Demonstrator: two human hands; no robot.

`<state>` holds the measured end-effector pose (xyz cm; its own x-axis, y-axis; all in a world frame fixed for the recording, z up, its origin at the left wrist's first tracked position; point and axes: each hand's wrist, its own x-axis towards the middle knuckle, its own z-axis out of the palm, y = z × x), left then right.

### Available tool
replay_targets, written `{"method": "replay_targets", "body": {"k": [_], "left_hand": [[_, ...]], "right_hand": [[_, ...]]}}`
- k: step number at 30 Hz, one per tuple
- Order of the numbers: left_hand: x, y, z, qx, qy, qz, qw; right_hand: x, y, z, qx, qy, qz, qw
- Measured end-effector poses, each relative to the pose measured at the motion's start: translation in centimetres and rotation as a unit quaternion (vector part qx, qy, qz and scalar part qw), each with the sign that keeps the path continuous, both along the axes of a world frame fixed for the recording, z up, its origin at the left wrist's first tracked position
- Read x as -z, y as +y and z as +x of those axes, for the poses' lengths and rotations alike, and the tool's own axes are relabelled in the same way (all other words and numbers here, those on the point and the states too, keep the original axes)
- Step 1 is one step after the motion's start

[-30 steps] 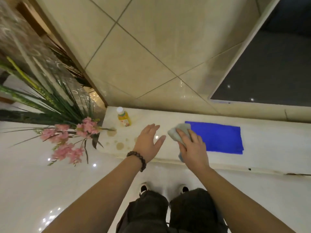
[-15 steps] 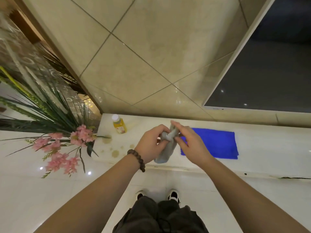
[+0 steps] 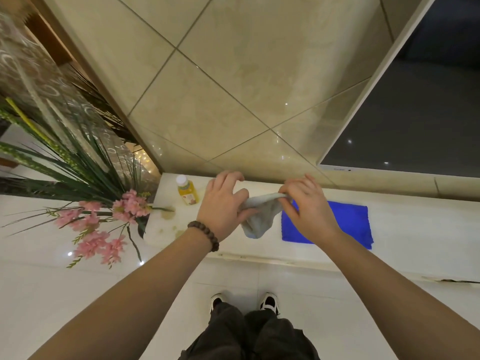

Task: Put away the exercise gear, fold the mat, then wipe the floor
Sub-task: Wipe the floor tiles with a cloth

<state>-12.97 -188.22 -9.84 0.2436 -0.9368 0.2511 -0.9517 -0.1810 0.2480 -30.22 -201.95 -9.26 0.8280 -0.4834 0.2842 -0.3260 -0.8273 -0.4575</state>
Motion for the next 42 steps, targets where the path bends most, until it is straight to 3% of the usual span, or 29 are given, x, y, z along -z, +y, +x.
{"method": "replay_targets", "body": {"k": [5,9,14,18,24,27,30,32,36,42], "left_hand": [[1.1,-0.3,2.8,0.004,0.108,0.188,0.976],[4.8,-0.2,4.8,-0.032,0.187,0.191,0.963],[14.0,-1.3,7.5,-0.045,0.379,0.193,0.904],[23.9,-2.9,9.7,-0.086,0.426,0.2,0.878],[36.9,-6.7,12.2,-0.181,0.368,0.195,0.891],[39.4,-6.2,11.7,-0.274,0.265,0.134,0.915],[40.3,-3.3,9.5,-0.194,0.132,0.014,0.972],[40.8,-1.6,7.9,-0.103,0.102,0.05,0.988],[41.8,-1.1,6.3,-0.04,0.055,0.165,0.984],[40.9,-3.8,7.6,-0.062,0.099,0.109,0.987]], "right_hand": [[1.0,-1.0,0.1,0.035,0.059,0.078,0.995],[5.6,-2.4,0.0,0.074,0.094,0.155,0.981],[15.3,-3.9,0.9,0.1,0.117,0.207,0.966],[25.0,-5.7,2.7,0.112,0.131,0.225,0.959],[37.5,-9.6,6.2,0.127,0.144,0.166,0.967],[40.6,-9.7,6.3,0.162,0.164,0.11,0.967],[41.3,-7.8,4.7,0.153,0.122,0.001,0.981],[41.5,-5.9,3.5,0.101,0.144,0.002,0.984],[42.1,-4.1,2.1,0.008,0.235,-0.01,0.972],[41.9,-5.3,2.6,-0.007,0.255,-0.1,0.962]]}}
